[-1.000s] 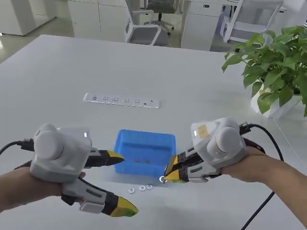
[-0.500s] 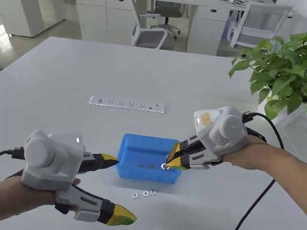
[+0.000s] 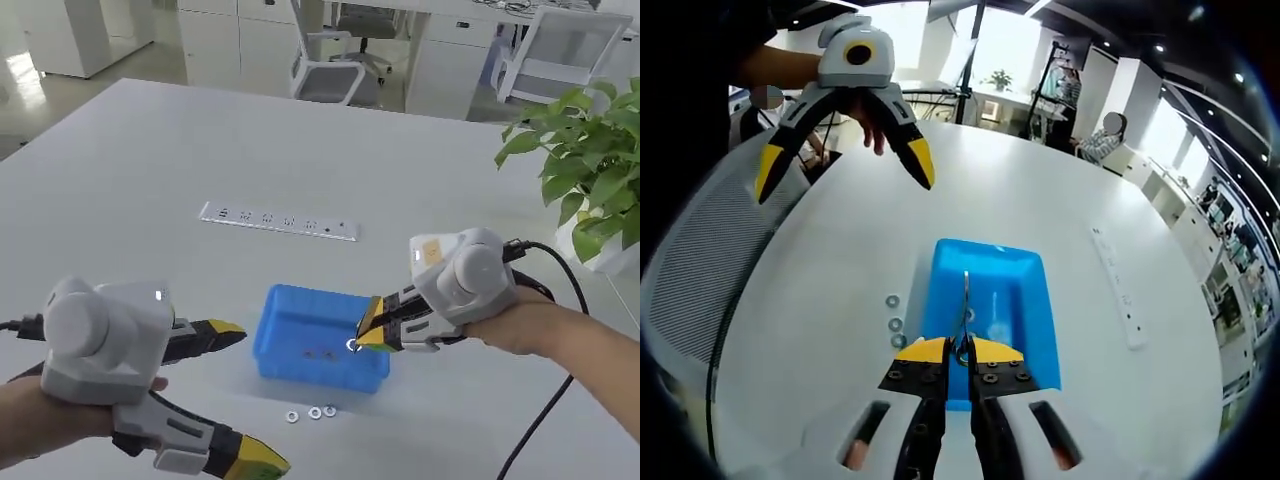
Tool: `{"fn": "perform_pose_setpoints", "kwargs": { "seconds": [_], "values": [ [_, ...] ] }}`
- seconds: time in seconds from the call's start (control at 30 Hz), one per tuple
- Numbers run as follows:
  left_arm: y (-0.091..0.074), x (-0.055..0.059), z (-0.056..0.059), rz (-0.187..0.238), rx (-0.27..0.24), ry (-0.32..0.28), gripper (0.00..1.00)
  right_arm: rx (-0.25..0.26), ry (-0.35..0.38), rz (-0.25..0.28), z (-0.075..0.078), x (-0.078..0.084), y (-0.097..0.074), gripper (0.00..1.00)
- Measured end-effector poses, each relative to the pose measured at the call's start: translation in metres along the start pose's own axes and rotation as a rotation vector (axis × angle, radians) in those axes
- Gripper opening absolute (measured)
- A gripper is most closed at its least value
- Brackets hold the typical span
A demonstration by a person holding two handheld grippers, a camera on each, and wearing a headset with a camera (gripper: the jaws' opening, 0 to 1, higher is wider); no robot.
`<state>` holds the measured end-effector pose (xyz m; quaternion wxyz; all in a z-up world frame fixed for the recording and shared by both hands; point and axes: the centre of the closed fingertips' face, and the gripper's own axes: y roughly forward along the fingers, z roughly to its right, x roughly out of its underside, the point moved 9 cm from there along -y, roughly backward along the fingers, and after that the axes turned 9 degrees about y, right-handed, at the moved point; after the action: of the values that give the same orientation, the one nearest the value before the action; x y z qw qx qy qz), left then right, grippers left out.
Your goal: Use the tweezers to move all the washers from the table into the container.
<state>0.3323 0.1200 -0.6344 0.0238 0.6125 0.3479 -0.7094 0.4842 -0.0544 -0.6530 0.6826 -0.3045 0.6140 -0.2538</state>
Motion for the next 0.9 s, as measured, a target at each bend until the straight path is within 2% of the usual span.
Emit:
{"fn": "perform_pose_setpoints", "kwargs": {
  "seconds": [0.4,0.73,0.9],
  "values": [
    [-0.001,-0.002,-0.007,-0.002,-0.014,0.007,0.99,-0.005,0.027,-0.017,0.010,0.012,0.017,0.07],
    [0.004,-0.006,-0.014,-0.007,-0.010,0.030,0.99,-0.027,0.038,-0.038,0.012,0.020,0.028,0.07],
    [0.010,-0.013,-0.023,0.002,-0.005,0.068,0.90,-0.039,0.038,-0.046,0.013,0.023,0.030,0.07]
  ]
}}
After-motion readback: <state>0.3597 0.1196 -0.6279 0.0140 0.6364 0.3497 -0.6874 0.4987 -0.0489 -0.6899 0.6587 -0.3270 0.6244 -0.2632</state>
